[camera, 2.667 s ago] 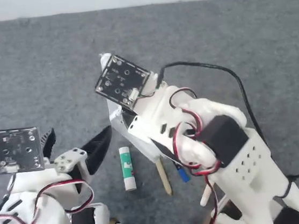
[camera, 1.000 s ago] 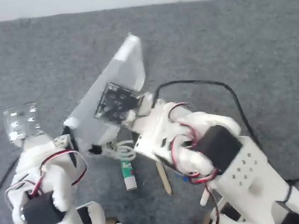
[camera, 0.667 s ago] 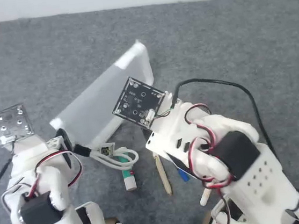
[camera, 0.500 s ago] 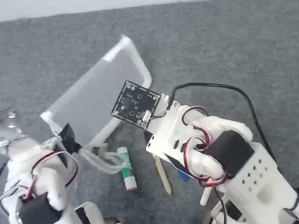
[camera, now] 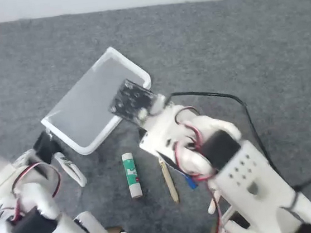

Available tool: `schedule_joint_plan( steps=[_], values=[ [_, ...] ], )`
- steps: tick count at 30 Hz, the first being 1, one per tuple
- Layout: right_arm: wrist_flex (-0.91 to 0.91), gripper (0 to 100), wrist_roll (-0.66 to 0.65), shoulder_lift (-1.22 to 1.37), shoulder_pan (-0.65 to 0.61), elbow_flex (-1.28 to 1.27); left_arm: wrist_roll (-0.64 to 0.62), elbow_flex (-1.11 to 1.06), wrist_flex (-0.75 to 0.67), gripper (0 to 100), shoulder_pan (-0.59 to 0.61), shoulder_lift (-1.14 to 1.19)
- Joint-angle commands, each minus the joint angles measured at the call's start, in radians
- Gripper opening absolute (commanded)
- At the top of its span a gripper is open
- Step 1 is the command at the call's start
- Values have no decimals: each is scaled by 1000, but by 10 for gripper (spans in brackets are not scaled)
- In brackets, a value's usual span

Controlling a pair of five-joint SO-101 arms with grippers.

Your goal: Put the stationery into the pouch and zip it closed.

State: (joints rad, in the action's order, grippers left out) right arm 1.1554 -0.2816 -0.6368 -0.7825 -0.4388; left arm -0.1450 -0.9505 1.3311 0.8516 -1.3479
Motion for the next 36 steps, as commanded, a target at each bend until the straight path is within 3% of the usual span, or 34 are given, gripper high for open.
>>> schedule_joint_plan(
  steps=[1, 6, 10, 13, 23, 36],
  values=[
    [-19, 10, 72, 124, -8, 126, -68, 10, -26, 385, 66, -6],
    [-19, 14, 204, 306, -54, 244, -80, 10, -25, 385, 143, -6],
    [-19, 102, 255, 440, -137, 327, -95, 8, -20, 385, 192, -6],
    [-19, 142, 259, 535, -196, 396, -115, 8, -20, 385, 226, -6],
    [-19, 134, 261, 834, -321, 678, -115, 8, 8, 385, 276, -6],
    [-19, 134, 261, 1115, -397, 910, -115, 8, 9, 385, 281, -6]
  ],
)
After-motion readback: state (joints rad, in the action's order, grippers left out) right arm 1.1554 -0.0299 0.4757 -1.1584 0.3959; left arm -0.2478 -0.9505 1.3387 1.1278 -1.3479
